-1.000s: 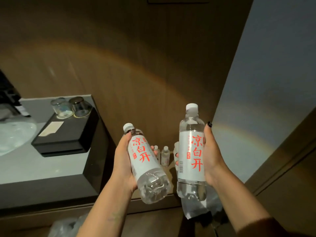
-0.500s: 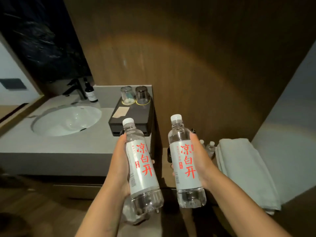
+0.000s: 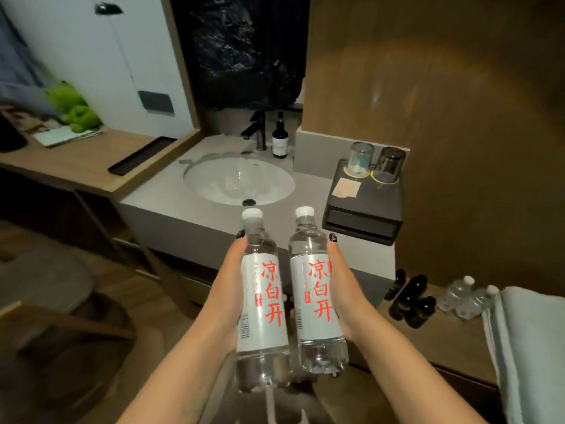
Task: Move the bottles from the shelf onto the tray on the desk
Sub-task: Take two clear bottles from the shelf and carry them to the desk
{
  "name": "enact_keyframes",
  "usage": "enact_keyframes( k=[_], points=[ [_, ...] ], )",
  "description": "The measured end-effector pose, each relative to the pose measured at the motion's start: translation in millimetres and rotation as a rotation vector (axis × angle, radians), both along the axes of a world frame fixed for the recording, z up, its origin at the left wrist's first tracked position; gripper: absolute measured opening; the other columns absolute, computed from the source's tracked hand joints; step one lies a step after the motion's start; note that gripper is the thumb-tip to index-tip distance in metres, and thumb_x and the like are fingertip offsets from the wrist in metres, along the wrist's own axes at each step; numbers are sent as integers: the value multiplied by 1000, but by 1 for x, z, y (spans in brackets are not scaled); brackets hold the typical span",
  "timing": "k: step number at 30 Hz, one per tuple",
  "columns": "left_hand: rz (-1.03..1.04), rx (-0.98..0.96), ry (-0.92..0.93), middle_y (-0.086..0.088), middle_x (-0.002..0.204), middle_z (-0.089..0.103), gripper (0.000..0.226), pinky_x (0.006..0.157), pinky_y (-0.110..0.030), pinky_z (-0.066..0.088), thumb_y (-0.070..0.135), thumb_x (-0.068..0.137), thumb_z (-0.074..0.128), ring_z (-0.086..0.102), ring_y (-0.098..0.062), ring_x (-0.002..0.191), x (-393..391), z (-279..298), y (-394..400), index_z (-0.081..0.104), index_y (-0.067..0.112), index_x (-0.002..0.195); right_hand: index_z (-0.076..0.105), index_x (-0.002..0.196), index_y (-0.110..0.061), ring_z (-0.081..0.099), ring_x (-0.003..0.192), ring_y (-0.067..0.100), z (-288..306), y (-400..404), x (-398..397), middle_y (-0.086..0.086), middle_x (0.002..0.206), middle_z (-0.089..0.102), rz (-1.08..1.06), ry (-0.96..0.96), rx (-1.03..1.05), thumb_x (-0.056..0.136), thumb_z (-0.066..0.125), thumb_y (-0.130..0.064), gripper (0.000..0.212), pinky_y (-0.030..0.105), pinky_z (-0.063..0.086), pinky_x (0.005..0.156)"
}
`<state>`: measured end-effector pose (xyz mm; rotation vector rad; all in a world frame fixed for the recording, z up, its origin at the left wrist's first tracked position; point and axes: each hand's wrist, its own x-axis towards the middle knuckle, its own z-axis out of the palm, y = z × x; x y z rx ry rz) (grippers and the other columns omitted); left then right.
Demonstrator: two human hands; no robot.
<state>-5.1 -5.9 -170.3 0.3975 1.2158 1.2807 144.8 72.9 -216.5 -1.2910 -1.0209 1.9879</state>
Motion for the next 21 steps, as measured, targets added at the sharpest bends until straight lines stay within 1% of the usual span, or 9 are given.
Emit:
enact_keyframes(
  k=[2, 5, 8, 9, 12, 15, 17, 18, 21],
  points=[
    [11, 16, 26, -9, 66, 62, 50, 67, -36, 51, 65, 82, 53, 60, -22, 56, -21, -5, -2, 63, 16, 78, 62, 67, -18, 63, 59, 22, -1, 6, -26, 7, 66, 65, 35, -9, 13, 87, 35, -73, 64, 37, 50, 68],
    [55, -3, 32, -10, 66, 64, 54, 67, -36, 50, 65, 83, 52, 61, -23, 54, -51, -11, 1, 67, 18, 62, 65, 70, -19, 63, 66, 25, -4, 17, -63, 9, 73, 67, 76, -15, -5, 82, 38, -78, 67, 41, 50, 75],
    [75, -20, 12, -12, 68, 64, 54, 69, -36, 50, 66, 82, 54, 61, -25, 56, -79, -15, 13, 67, 16, 64, 65, 77, -17, 64, 68, 26, -6, 30, -96, 11, 76, 67, 76, -1, -34, 81, 36, -79, 69, 43, 51, 78],
    [86, -23, 16, -12, 69, 64, 53, 69, -37, 50, 65, 81, 55, 61, -25, 57, -88, -16, 18, 67, 16, 68, 64, 77, -16, 64, 66, 26, -7, 36, -106, 11, 75, 67, 76, 4, -40, 83, 35, -78, 69, 41, 51, 76],
    [130, -25, 29, -12, 72, 64, 50, 68, -36, 51, 63, 79, 58, 62, -25, 58, -116, -15, 41, 67, 14, 82, 61, 67, -18, 61, 56, 22, -3, 58, -136, 7, 64, 63, 94, 15, -28, 87, 34, -74, 65, 34, 49, 62],
    [144, 29, 1, -6, 69, 61, 40, 65, -30, 48, 56, 82, 57, 60, -18, 57, -143, -6, 67, 62, 17, 80, 60, 56, -22, 57, 51, 20, 5, 86, -167, 4, 58, 58, 115, 46, -2, 86, 37, -75, 65, 33, 46, 57],
    [207, 42, 121, 2, 76, 62, 35, 66, -29, 47, 58, 84, 55, 60, -13, 66, -165, -8, 87, 61, 23, 84, 58, 52, -21, 54, 46, 18, 10, 107, -188, 4, 55, 56, 128, 71, 1, 89, 35, -71, 66, 30, 45, 51],
    [232, 38, 156, 2, 75, 63, 35, 66, -30, 48, 58, 82, 56, 61, -13, 65, -176, -6, 95, 61, 23, 86, 59, 51, -20, 54, 45, 19, 12, 117, -199, 5, 54, 56, 135, 73, 1, 91, 33, -69, 68, 30, 45, 51],
    [289, -43, 87, -8, 61, 60, 43, 67, -35, 50, 56, 84, 57, 59, -19, 52, -208, 0, 117, 62, 13, 82, 59, 61, -17, 57, 45, 20, 20, 142, -233, 6, 54, 59, 162, 39, 3, 91, 31, -69, 67, 31, 47, 53]
  ],
)
